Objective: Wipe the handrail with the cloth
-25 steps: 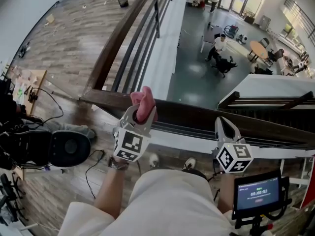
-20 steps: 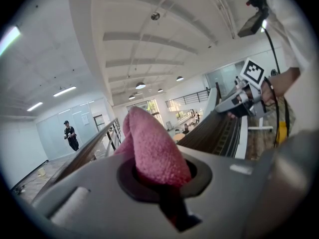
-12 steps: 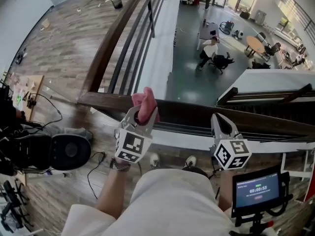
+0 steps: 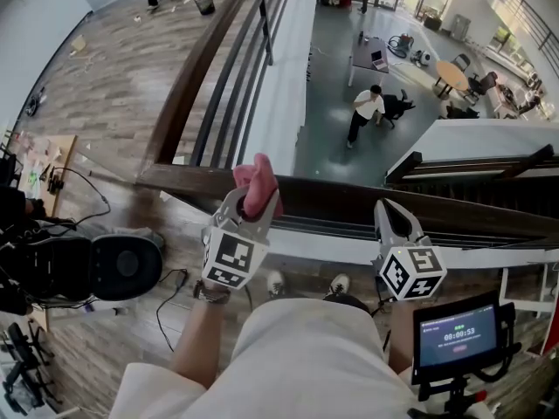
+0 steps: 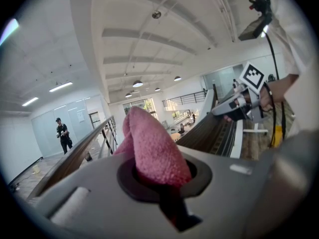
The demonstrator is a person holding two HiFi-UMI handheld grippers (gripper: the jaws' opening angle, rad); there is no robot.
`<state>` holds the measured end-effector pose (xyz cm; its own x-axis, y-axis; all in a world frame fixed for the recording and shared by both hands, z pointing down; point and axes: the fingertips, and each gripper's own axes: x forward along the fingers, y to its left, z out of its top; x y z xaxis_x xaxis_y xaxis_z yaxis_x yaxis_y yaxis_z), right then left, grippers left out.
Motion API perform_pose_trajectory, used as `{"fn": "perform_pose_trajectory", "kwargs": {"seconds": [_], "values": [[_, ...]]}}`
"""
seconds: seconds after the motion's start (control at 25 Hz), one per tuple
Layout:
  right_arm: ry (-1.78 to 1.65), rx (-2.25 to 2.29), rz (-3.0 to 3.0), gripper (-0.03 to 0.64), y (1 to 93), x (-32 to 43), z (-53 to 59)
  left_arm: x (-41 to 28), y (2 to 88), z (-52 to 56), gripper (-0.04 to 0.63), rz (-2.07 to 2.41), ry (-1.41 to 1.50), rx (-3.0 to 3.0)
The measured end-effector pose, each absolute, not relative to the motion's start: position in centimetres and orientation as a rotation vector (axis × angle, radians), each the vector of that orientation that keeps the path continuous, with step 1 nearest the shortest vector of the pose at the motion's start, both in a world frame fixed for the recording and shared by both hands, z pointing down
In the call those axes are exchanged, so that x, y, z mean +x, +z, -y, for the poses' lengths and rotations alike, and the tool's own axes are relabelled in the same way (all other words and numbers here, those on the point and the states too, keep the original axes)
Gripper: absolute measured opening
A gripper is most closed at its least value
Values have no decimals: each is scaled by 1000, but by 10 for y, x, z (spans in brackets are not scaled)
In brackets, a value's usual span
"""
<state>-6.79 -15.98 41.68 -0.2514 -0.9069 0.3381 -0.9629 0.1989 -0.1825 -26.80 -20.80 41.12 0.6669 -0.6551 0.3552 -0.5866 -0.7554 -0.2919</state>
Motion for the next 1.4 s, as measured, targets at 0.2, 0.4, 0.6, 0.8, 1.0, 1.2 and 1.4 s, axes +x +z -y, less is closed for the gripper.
{"fn": "perform_pose_trajectory", "kwargs": {"seconds": [0.2, 0.4, 0.6, 0.8, 1.0, 1.2, 1.4], "values": [[543, 1816, 2307, 3, 418, -69, 160, -267, 412, 204, 34, -1024, -633, -2746], [544, 1814, 2309, 3, 418, -71, 161, -269, 413, 204, 34, -1042, -603, -2773], [538, 1817, 2307, 3, 417, -71, 160, -269, 412, 203, 34, -1033, -597, -2782], [539, 1813, 2311, 3, 418, -72, 160, -262, 412, 197, 34, -1033, -518, -2799], [542, 1806, 2314, 3, 417, -72, 161, -258, 413, 197, 34, -1037, -497, -2822], [540, 1805, 2316, 3, 417, -70, 161, -257, 413, 198, 34, -1047, -498, -2843], [539, 1801, 2318, 3, 414, -73, 164, -258, 412, 203, 34, -1076, -507, -2880]]}}
